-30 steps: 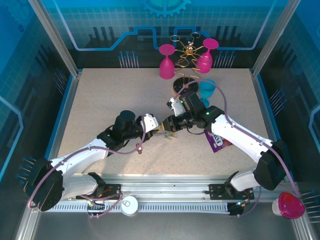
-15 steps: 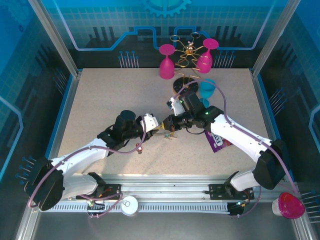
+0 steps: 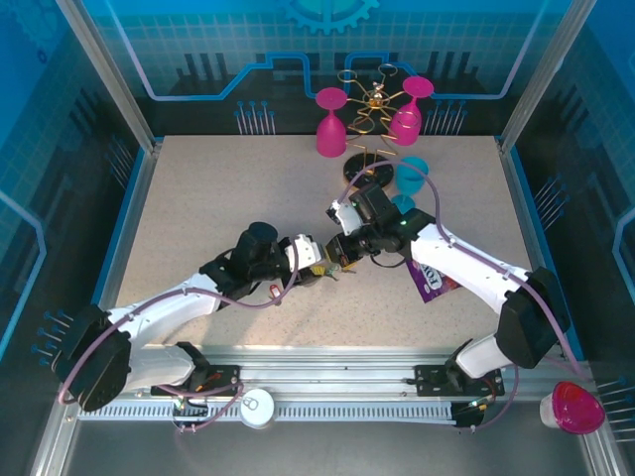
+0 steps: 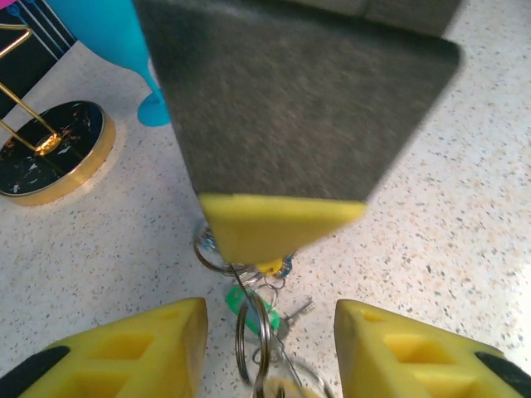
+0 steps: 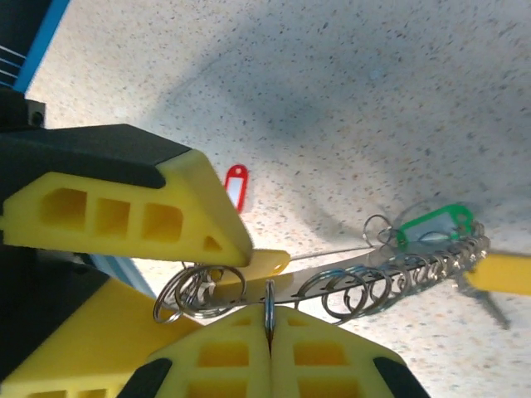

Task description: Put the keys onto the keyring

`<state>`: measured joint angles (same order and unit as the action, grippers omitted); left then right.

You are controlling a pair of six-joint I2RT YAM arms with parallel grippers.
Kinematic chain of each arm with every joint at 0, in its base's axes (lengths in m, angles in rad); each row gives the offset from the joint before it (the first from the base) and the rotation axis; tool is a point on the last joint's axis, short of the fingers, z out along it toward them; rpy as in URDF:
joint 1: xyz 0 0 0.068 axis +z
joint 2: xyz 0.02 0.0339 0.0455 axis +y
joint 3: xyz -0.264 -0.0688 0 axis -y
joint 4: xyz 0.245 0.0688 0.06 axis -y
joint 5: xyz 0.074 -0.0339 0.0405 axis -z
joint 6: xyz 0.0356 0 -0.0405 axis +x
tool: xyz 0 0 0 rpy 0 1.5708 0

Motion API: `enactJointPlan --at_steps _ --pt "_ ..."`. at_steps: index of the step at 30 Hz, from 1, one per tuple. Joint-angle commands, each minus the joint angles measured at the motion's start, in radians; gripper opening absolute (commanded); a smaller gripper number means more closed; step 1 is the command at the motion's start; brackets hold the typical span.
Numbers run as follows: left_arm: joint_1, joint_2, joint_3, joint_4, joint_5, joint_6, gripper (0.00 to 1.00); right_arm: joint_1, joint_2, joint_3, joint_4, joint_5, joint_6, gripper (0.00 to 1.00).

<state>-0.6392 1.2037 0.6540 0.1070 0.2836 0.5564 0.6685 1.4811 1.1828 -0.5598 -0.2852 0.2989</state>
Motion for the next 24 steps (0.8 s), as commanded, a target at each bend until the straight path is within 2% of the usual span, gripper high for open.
enactJointPlan --at_steps 1,5,9,12,17,24 --pt "0.036 -0.066 0.027 -0.058 0.090 -0.003 0.46 0.004 0.007 0.047 -0.072 0.076 -0.186 0.00" --pt "0.132 -0.124 0.033 -0.069 0.164 -0.055 0.42 0.003 -0.006 0.045 -0.055 0.107 -0.333 0.00" --pt "0.212 -0.115 0.075 -0.079 0.268 -0.094 0.35 0.002 -0.032 -0.002 0.030 0.071 -0.508 0.00" --pt "0.216 -0.068 0.104 -0.112 0.327 -0.072 0.31 -0.001 -0.053 -0.049 0.096 0.016 -0.614 0.00" --pt "0.217 -0.006 0.098 -0.042 0.409 -0.070 0.26 -0.009 -0.065 -0.074 0.083 -0.112 -0.775 0.00" --pt "0.219 0.066 0.117 -0.047 0.543 -0.032 0.26 -0.015 -0.067 -0.084 0.081 -0.149 -0.833 0.00"
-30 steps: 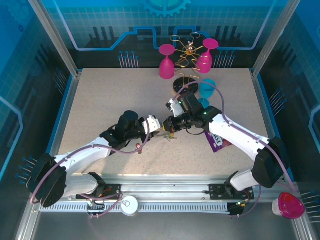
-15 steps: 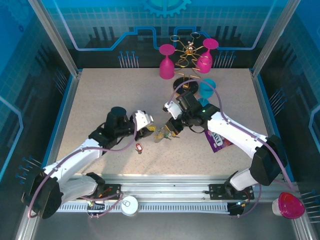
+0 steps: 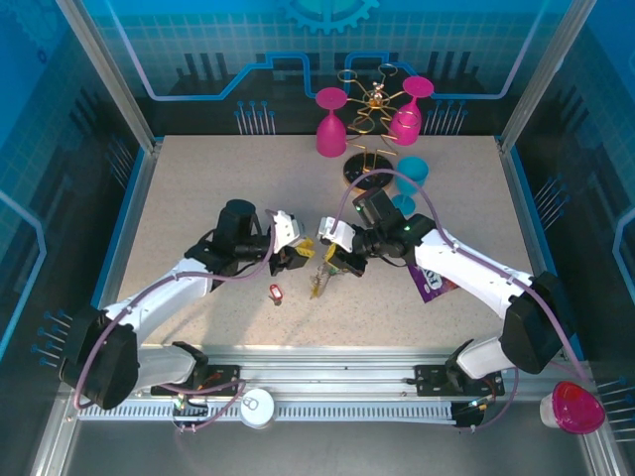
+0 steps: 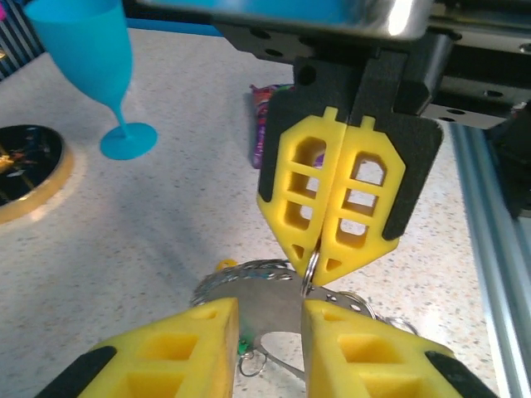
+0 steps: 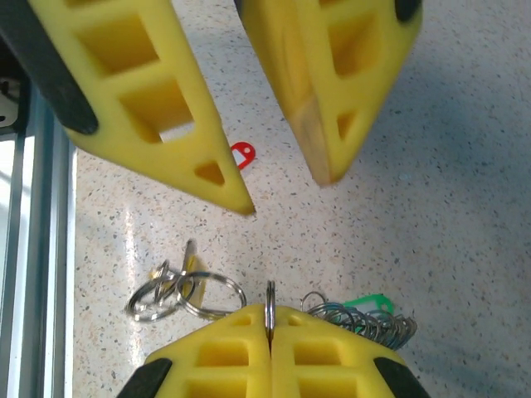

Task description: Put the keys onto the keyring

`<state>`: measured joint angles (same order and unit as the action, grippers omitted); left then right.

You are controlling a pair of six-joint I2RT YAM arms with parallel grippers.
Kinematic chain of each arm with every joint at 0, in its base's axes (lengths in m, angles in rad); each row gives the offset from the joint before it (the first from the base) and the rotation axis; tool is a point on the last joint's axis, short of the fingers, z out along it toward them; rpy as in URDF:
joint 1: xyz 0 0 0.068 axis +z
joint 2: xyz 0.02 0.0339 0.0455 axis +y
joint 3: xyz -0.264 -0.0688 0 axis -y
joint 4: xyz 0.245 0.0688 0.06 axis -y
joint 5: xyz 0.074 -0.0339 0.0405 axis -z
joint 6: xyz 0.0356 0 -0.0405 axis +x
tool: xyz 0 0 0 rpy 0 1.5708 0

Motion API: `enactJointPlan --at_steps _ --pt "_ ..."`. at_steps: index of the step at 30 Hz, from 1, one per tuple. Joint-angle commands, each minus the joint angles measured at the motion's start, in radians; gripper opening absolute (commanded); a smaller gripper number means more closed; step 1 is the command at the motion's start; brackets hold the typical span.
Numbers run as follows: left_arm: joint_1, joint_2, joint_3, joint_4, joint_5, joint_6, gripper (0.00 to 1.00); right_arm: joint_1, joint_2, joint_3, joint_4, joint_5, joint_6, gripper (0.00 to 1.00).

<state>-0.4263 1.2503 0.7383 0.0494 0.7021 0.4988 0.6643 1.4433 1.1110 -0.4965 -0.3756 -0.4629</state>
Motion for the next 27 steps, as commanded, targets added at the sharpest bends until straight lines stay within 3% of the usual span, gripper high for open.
enactJointPlan --at_steps 1,6,27 --pt "0.007 0.025 0.033 0.011 0.144 0.030 0.26 -0.011 -0.029 -0.012 0.018 -0.065 -0.073 0.00" --pt "0.007 0.058 0.030 0.000 0.207 0.050 0.26 -0.010 -0.025 -0.008 0.018 -0.088 -0.078 0.00" --pt "0.004 0.113 0.060 -0.080 0.192 0.115 0.15 0.018 0.006 0.018 0.033 -0.141 -0.113 0.00"
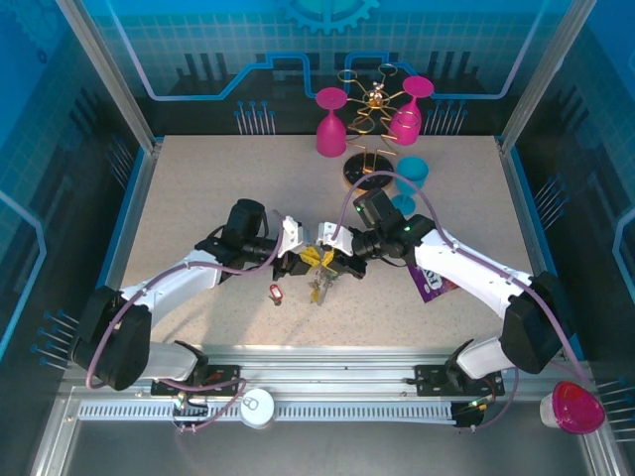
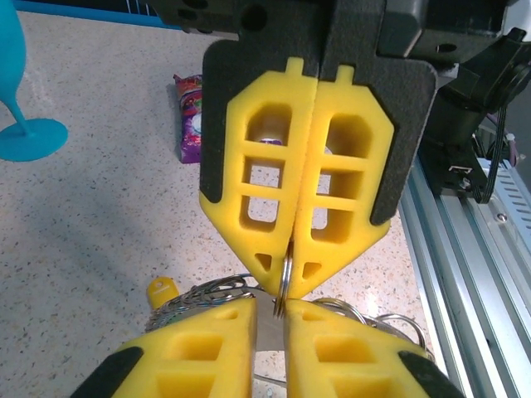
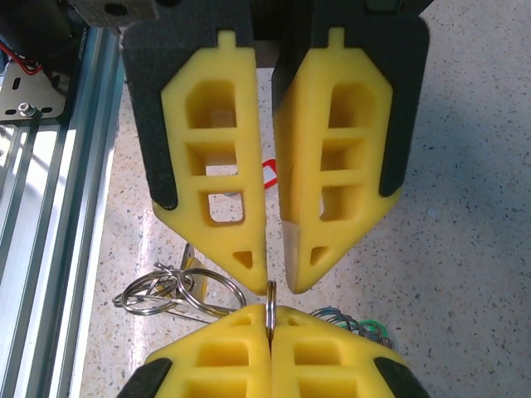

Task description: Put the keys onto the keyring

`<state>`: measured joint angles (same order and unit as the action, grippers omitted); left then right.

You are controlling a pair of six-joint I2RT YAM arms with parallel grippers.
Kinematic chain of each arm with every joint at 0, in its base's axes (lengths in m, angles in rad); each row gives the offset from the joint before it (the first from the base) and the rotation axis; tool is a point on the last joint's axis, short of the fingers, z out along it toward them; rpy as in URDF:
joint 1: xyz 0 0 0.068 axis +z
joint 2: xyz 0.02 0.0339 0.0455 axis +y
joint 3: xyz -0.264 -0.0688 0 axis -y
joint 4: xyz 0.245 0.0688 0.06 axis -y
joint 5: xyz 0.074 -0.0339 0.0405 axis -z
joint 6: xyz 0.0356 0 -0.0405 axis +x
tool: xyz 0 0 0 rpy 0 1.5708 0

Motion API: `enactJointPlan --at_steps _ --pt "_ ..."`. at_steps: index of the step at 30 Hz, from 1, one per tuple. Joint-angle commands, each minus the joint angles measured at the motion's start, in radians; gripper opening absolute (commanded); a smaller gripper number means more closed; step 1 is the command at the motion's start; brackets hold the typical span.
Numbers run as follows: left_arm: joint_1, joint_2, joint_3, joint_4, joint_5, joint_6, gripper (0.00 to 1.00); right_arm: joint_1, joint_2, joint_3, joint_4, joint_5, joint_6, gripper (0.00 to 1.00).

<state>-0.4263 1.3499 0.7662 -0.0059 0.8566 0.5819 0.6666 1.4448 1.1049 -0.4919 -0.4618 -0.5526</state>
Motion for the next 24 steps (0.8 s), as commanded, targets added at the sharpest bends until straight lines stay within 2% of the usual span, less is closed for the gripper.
enactJointPlan --at_steps 1,7,11,15,16,19,20,24 --pt "0.003 0.016 0.033 -0.029 0.039 0.035 0.14 0.017 0.009 0.026 0.032 -0.058 -0.023 0.00" --pt "0.000 0.023 0.031 -0.025 0.048 0.038 0.13 0.032 0.032 0.039 0.051 -0.078 -0.024 0.00" --pt "-0.001 0.026 0.031 -0.025 0.055 0.047 0.02 0.039 0.032 0.036 0.067 -0.095 -0.027 0.00" --pt "-0.001 0.015 0.019 -0.014 0.058 0.065 0.00 0.038 0.015 0.018 0.076 -0.088 -0.030 0.00" --pt "-0.001 0.010 0.011 0.000 0.055 0.065 0.00 0.036 0.007 0.009 0.084 -0.081 -0.023 0.04" --pt "-0.001 -0.008 -0.027 0.065 0.050 0.052 0.00 0.006 -0.030 -0.037 0.126 -0.082 0.029 0.30" --pt "-0.001 -0.013 -0.044 0.096 0.047 0.043 0.00 -0.010 -0.050 -0.067 0.155 -0.090 0.052 0.35" --pt "-0.002 -0.008 -0.117 0.277 0.054 -0.047 0.00 -0.066 -0.140 -0.216 0.322 -0.112 0.177 0.39"
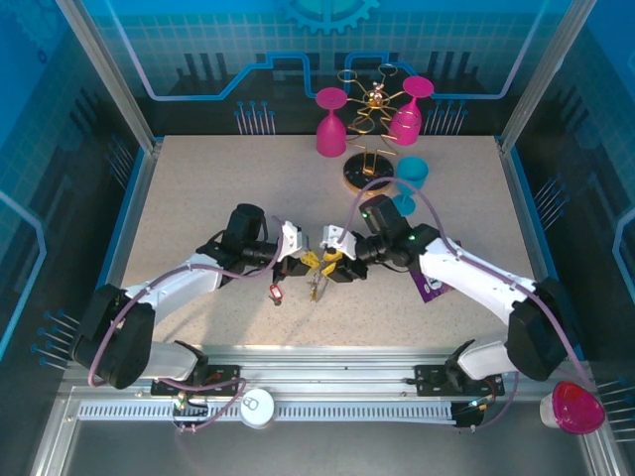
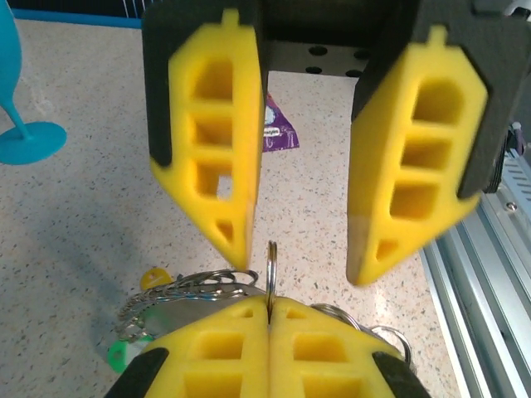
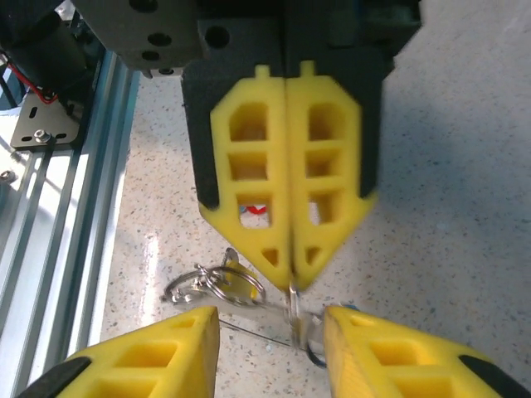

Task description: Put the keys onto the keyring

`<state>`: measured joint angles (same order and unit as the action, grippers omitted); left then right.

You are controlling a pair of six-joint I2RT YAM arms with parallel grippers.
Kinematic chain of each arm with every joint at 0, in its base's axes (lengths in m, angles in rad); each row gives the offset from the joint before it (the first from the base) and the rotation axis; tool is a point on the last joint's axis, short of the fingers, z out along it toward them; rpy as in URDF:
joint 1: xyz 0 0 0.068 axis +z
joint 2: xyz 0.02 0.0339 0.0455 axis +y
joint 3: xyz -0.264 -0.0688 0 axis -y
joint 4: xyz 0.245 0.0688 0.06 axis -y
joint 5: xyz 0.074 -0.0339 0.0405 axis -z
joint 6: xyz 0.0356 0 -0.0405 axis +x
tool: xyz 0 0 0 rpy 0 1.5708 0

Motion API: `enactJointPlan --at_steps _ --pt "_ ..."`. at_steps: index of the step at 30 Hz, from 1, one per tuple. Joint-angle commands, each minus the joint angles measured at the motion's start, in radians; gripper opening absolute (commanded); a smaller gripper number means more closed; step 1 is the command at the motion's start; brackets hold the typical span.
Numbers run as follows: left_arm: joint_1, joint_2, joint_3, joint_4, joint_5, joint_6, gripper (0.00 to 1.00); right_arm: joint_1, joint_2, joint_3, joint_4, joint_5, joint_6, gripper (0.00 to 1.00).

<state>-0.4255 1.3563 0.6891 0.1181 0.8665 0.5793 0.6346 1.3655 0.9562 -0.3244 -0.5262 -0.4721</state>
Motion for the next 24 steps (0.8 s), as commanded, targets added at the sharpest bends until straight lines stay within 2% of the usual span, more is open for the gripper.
enactJointPlan --at_steps 1,7,11,17,24 --pt "-0.004 -0.012 -0.051 0.174 0.046 -0.053 0.00 -0.041 -0.080 -0.126 0.215 -0.038 0.133 0.39" --pt "-0.003 -0.013 -0.077 0.223 0.058 -0.066 0.00 -0.064 -0.132 -0.281 0.448 -0.013 0.268 0.36" --pt "-0.004 -0.011 -0.080 0.231 0.065 -0.071 0.00 -0.065 -0.115 -0.310 0.538 -0.063 0.307 0.33" --pt "-0.005 -0.006 -0.081 0.233 0.072 -0.076 0.00 -0.063 -0.078 -0.319 0.631 -0.063 0.333 0.28" --pt "-0.005 -0.002 -0.076 0.231 0.075 -0.079 0.00 -0.053 -0.046 -0.307 0.651 -0.098 0.331 0.22"
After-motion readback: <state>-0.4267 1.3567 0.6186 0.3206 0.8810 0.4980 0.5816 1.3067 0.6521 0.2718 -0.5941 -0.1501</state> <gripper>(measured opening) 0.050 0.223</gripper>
